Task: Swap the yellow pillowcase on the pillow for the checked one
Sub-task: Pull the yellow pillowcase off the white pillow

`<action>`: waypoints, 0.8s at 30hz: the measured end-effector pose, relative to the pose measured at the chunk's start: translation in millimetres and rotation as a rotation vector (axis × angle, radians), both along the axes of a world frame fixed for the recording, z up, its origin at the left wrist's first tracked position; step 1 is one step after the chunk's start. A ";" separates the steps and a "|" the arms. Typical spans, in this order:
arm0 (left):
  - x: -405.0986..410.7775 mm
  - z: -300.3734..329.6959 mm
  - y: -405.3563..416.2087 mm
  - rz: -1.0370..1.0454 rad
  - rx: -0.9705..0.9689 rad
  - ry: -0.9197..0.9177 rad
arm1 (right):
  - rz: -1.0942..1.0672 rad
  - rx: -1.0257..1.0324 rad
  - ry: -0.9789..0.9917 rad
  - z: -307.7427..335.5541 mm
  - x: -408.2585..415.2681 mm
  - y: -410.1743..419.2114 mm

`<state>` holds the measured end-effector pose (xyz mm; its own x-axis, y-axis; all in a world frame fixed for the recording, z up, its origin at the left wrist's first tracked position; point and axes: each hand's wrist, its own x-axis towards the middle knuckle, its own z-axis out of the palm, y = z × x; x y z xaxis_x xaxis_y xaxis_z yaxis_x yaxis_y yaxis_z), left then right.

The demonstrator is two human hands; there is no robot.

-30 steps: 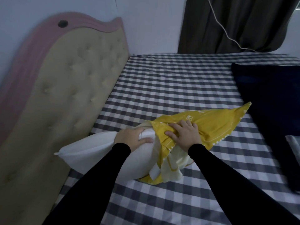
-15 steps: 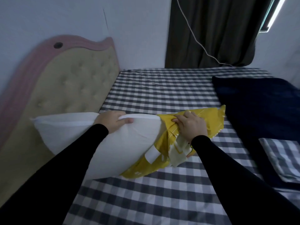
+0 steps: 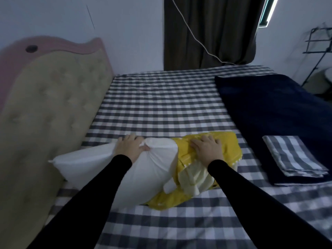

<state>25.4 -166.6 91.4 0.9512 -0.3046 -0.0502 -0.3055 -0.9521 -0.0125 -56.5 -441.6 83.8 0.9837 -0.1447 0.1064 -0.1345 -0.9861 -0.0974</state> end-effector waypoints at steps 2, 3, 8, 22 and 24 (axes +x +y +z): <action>-6.4 4.2 -25.6 -0.110 -0.008 -0.125 | -0.058 0.061 -0.051 -4.9 1.4 -11.4; -7.9 5.8 -36.4 -0.144 -0.030 -0.123 | -0.074 0.074 -0.086 -3.3 3.7 -15.6; -13.7 -5.1 -71.0 -0.144 -0.174 -0.085 | -0.221 0.273 0.015 5.0 14.4 -30.9; -4.8 -26.2 -74.9 -0.152 -0.222 -0.025 | 0.017 -0.016 -0.041 -10.6 19.2 -55.4; -6.0 -25.0 -75.0 -0.150 -0.235 -0.022 | 0.017 0.001 -0.078 -10.3 17.3 -58.9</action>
<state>19.4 -241.6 66.4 0.8947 -0.4429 0.0583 -0.4453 -0.8737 0.1956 -39.2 -500.5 73.5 0.9748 -0.1284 0.1824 -0.1100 -0.9881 -0.1078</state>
